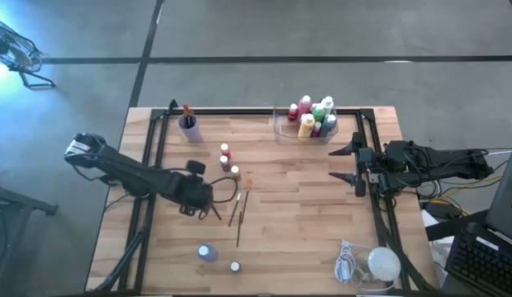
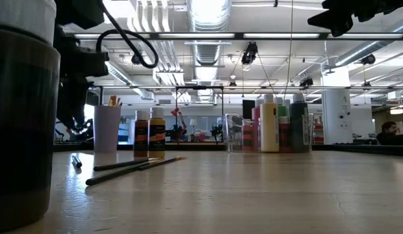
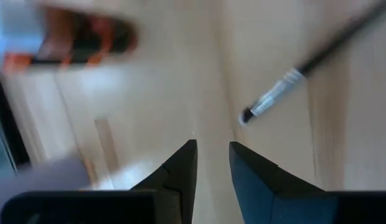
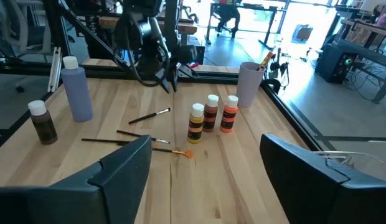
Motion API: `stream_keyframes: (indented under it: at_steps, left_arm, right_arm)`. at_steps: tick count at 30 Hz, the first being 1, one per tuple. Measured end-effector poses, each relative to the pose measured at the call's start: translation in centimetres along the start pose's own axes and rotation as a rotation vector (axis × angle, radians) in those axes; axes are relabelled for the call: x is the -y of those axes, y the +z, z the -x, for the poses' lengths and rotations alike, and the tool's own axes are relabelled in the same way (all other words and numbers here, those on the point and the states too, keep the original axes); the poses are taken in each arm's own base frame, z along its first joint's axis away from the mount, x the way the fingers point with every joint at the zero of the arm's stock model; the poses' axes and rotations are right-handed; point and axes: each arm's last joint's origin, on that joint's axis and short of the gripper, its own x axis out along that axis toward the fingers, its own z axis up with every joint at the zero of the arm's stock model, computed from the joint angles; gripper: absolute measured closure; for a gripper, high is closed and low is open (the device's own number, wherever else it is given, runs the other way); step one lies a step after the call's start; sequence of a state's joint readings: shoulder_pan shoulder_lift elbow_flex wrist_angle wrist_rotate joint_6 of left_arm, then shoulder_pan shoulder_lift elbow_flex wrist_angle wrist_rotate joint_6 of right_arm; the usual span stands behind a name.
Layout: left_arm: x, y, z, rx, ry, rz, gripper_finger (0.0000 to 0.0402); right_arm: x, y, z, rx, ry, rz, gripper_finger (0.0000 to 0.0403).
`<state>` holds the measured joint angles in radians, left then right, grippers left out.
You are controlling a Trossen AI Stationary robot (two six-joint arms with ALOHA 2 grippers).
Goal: Pick & Place Paint Supplies
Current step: Put the silver paint brush into the violet cup
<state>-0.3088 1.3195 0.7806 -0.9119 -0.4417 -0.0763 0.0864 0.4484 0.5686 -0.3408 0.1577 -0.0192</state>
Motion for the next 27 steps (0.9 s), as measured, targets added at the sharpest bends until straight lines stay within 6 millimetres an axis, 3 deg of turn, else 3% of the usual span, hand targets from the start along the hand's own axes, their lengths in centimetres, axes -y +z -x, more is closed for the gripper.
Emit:
stream_keyframes:
  at_steps: [4, 9, 12, 19, 27]
  left_arm:
    - [-0.6, 0.3, -0.1, -0.014, 0.113, 0.405, 0.0308]
    - [-1.6, 1.0, 0.6, 0.009, 0.061, 0.951, 0.0314]
    - [-1.7, 1.4, 0.9, 0.065, 0.007, 1.181, 0.0314]
    - [-1.1, 2.7, 1.1, 0.032, -0.256, 1.473, 0.0313]
    - [-1.2, 2.4, 0.8, -0.039, -0.255, 1.628, 0.0291]
  right_arm:
    - [0.0, 0.0, 0.0, 0.0, 0.0, 0.0, 0.009]
    - [0.0, 0.0, 0.0, 0.0, 0.0, 0.0, 0.0074]
    - [0.0, 0.0, 0.0, 0.0, 0.0, 0.0, 0.0064]
    - [0.0, 0.0, 0.0, 0.0, 0.0, 0.0, 0.0043]
    - [0.0, 0.0, 0.0, 0.001, 0.0, 0.0, 0.0053]
